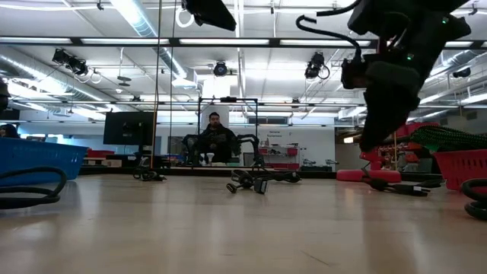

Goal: Pick & Place USB Port
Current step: Put the black charger cable into the blue basket

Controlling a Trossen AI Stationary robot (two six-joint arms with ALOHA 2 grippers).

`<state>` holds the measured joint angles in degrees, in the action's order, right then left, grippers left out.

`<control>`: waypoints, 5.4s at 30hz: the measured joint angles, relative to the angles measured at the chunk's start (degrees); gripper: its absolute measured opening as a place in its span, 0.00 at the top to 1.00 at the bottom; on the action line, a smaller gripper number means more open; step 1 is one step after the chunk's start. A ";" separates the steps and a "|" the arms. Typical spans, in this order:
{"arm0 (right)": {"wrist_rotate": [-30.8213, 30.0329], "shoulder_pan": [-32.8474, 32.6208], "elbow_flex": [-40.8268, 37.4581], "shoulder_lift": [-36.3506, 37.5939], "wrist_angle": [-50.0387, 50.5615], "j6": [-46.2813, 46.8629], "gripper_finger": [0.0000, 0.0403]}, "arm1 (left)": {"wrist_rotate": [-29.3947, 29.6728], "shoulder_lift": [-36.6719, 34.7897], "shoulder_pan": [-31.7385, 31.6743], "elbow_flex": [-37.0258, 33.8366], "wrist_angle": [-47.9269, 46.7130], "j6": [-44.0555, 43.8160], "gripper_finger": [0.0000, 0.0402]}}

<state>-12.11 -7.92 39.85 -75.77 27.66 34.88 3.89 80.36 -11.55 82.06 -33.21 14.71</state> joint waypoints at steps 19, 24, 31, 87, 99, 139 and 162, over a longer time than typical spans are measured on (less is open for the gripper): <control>1.36 -1.36 -0.28 -2.22 2.76 5.00 0.67 | -1.43 0.00 -1.79 0.00 -0.14 0.51 0.73; 2.09 -1.36 -0.28 -4.87 2.65 5.18 0.67 | -1.53 0.00 -1.79 0.00 -0.55 0.35 0.73; 1.68 -1.19 -0.25 -6.92 1.46 4.76 0.67 | -1.67 0.00 -1.73 0.00 -2.13 -0.54 0.73; 5.68 4.28 -0.69 -6.89 -5.12 -8.20 1.00 | -1.67 0.02 -1.73 0.00 -2.16 -0.58 0.73; 8.13 5.11 1.23 -6.84 -1.27 -8.75 0.95 | -1.67 0.04 -1.73 0.00 -2.80 -1.58 0.73; 5.74 3.76 1.46 -15.47 -6.54 -8.04 0.96 | -2.72 0.04 -1.71 0.00 -3.54 -2.05 0.73; -4.37 8.46 26.76 -5.38 -11.44 -34.42 0.99 | -18.60 4.24 -0.67 0.02 3.70 -4.01 0.73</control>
<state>-16.48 0.55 66.61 -81.15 16.22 0.46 -14.71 84.59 -12.22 82.08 -29.51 10.70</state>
